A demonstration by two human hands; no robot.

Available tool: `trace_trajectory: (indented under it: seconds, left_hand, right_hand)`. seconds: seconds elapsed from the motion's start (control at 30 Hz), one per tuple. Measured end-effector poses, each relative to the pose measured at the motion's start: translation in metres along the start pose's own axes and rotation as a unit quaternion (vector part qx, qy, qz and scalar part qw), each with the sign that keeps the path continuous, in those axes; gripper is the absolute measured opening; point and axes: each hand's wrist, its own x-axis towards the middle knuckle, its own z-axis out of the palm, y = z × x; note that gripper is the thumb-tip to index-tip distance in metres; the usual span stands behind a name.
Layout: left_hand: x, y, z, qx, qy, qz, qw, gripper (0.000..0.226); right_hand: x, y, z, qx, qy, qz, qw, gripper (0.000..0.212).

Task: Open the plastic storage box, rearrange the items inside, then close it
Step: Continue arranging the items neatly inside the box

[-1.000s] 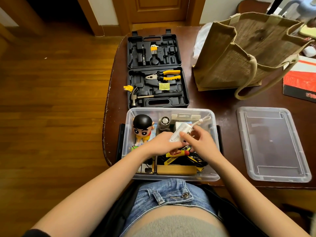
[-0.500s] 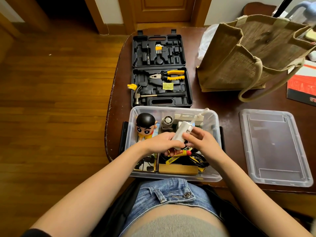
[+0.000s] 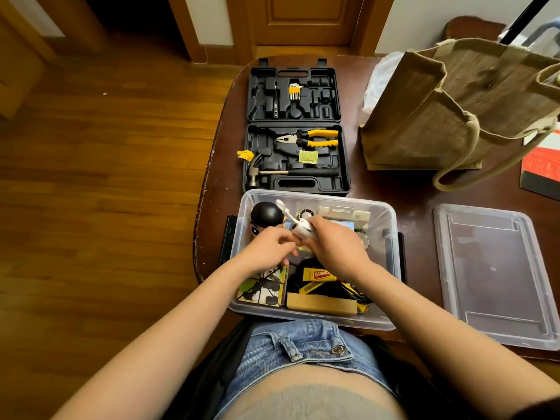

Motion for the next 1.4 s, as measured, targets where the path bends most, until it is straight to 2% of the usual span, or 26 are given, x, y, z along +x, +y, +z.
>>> trace_trajectory:
  seconds: [0.07,0.2,0.33,0.43,0.6,0.73,0.9,1.03,1.13,1.2,1.3,1.4]
  left_hand:
    - [0.001,-0.005,-0.006,-0.001,0.036,-0.033,0.999,0.023]
    - [-0.001,-0.012,-0.013,0.059,0.022,-0.066,0.996,0.025]
    - [-0.004,-0.012,-0.015,0.123,0.046,-0.067,0.989,0.029]
    - [-0.005,-0.009,-0.014,0.151,0.048,-0.047,0.986,0.027]
    - [-0.003,-0.010,-0.011,0.229,-0.002,-0.043,0.973,0.032]
    - [-0.002,-0.007,-0.006,0.298,-0.031,-0.040,0.953,0.021]
    - [0.002,-0.004,-0.006,0.321,-0.084,-0.036,0.943,0.020]
    - [0.009,-0.004,-0.002,0.295,-0.119,-0.070,0.946,0.029]
    - [0.015,-0.003,0.003,0.284,-0.114,-0.088,0.948,0.033]
    - [0.021,-0.004,0.006,0.278,-0.121,-0.096,0.948,0.029]
    - [0.032,-0.005,0.009,0.272,-0.178,-0.116,0.939,0.026]
    - [0.038,-0.005,0.010,0.287,-0.194,-0.104,0.932,0.025]
  right_hand:
    - [0.009,-0.006,0.008,-0.072,-0.027,-0.019,0.997,0.016]
    - [0.021,-0.013,0.025,-0.145,-0.077,-0.051,0.985,0.021]
    - [0.028,-0.014,0.040,-0.188,-0.106,-0.062,0.975,0.028]
    - [0.033,-0.010,0.048,-0.217,-0.111,-0.046,0.969,0.024]
    - [0.037,-0.010,0.060,-0.244,-0.119,-0.028,0.962,0.024]
    - [0.041,-0.011,0.067,-0.265,-0.127,-0.019,0.956,0.024]
    - [0.041,-0.009,0.078,-0.289,-0.142,-0.030,0.946,0.024]
    - [0.041,-0.006,0.081,-0.276,-0.152,-0.018,0.949,0.025]
    - [0.043,-0.002,0.077,-0.242,-0.145,-0.009,0.959,0.023]
    - [0.042,-0.001,0.075,-0.225,-0.137,-0.005,0.965,0.024]
    - [0.034,-0.002,0.072,-0.192,-0.124,-0.011,0.973,0.031]
    - [0.023,-0.001,0.066,-0.158,-0.102,-0.023,0.982,0.034]
